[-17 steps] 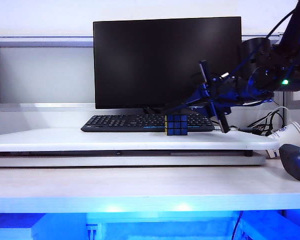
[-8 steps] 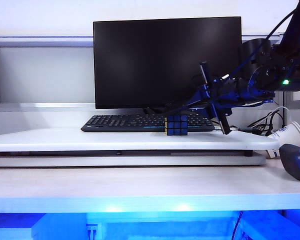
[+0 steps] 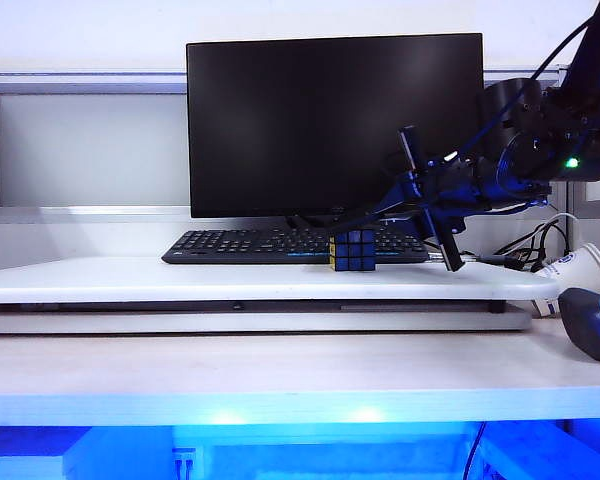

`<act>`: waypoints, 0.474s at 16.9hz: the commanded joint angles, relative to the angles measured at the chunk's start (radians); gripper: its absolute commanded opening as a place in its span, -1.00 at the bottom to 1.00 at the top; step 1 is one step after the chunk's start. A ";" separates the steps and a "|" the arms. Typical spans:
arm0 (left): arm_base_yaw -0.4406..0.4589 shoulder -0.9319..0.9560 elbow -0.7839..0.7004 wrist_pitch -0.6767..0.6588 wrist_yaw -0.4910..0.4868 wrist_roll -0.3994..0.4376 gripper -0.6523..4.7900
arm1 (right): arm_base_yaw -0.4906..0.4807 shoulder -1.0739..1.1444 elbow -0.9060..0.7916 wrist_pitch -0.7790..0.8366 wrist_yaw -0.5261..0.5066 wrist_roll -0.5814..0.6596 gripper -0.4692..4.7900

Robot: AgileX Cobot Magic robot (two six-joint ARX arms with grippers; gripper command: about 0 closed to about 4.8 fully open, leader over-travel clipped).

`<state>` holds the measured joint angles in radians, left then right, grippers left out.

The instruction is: Put the phone on top of the Rubik's Cube.

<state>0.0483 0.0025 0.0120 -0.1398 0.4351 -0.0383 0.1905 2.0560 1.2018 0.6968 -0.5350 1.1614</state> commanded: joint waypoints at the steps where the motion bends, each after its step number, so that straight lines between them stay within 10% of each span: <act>1: 0.002 0.000 0.000 -0.008 0.003 0.005 -0.78 | -0.001 -0.014 0.005 0.033 -0.003 -0.010 -0.81; 8: 0.002 0.000 0.000 -0.008 0.003 0.008 -0.78 | -0.002 -0.014 0.005 0.032 -0.007 -0.009 -0.61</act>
<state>0.0483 0.0025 0.0120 -0.1398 0.4351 -0.0383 0.1902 2.0560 1.2018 0.6968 -0.5354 1.1614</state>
